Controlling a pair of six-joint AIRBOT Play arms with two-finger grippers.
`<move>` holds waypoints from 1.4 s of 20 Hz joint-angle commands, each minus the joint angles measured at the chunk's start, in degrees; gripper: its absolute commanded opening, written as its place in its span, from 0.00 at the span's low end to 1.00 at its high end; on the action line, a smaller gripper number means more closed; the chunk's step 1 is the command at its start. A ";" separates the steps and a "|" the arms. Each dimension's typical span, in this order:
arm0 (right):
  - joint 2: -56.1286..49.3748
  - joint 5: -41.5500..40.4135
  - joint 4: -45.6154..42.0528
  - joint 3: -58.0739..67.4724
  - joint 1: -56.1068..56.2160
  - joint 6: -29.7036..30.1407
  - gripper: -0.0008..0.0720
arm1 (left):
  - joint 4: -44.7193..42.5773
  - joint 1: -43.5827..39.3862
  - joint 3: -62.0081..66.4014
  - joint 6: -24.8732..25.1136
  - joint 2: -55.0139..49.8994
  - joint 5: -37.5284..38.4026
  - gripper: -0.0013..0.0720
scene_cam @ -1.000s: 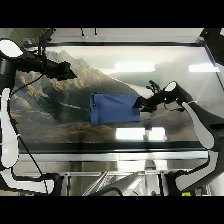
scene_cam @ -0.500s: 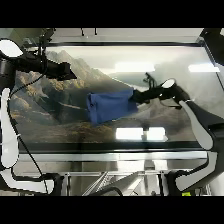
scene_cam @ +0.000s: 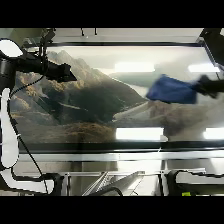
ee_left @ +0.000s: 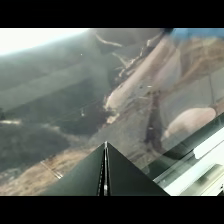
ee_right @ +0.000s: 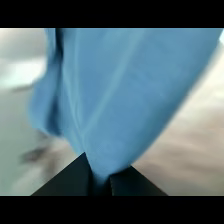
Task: Fold the shirts.
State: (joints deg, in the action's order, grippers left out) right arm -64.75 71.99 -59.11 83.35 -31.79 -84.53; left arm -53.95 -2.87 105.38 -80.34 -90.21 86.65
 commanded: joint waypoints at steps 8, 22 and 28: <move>3.17 2.36 -12.24 -22.36 -21.86 -3.02 0.04 | 0.00 -0.07 -0.02 0.00 0.02 0.66 0.04; 12.85 9.05 -25.81 -22.51 -21.79 -9.25 0.73 | 0.07 -0.04 0.00 1.53 0.11 1.97 0.04; 18.29 4.59 4.09 -17.88 -15.56 -3.50 0.04 | 0.02 0.11 -0.42 1.95 4.98 -0.94 0.04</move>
State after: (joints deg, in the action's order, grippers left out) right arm -48.82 79.07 -69.71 64.10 -50.83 -92.01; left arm -53.93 -2.83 105.27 -78.61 -87.55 87.37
